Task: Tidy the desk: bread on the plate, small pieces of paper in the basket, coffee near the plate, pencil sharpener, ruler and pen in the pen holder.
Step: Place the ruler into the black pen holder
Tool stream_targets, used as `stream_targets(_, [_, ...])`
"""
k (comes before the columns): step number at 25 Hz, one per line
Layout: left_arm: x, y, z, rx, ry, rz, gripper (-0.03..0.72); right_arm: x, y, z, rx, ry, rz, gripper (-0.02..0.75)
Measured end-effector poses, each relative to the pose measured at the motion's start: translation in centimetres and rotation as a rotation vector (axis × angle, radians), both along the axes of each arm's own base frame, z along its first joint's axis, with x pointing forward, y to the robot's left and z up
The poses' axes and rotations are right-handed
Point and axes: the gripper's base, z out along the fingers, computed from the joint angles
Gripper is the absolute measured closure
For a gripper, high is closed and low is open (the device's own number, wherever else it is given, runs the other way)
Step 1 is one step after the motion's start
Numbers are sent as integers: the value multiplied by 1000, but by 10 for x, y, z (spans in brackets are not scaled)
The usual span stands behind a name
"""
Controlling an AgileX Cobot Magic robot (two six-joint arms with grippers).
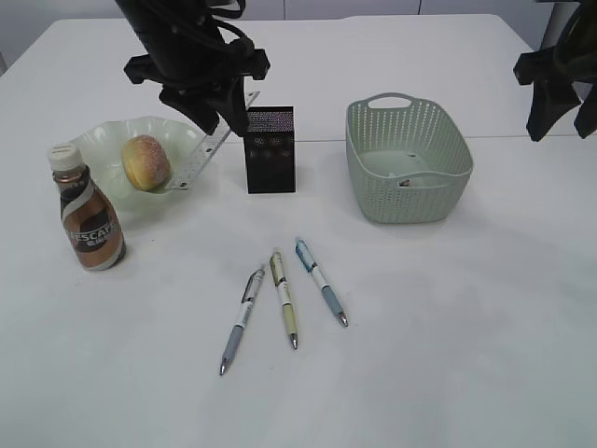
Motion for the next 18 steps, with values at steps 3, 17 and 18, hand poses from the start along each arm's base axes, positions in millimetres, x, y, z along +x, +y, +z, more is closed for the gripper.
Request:
stream_targets(3, [0, 0, 0, 3, -2, -3, 429, 0, 0, 0, 0, 0, 0, 321])
stream_targets(17, [0, 1, 0, 7, -6, -13, 429, 0, 0, 0, 0, 0, 0, 321])
stream_targets(18, [0, 1, 0, 7, -6, -13, 429, 0, 0, 0, 0, 0, 0, 321])
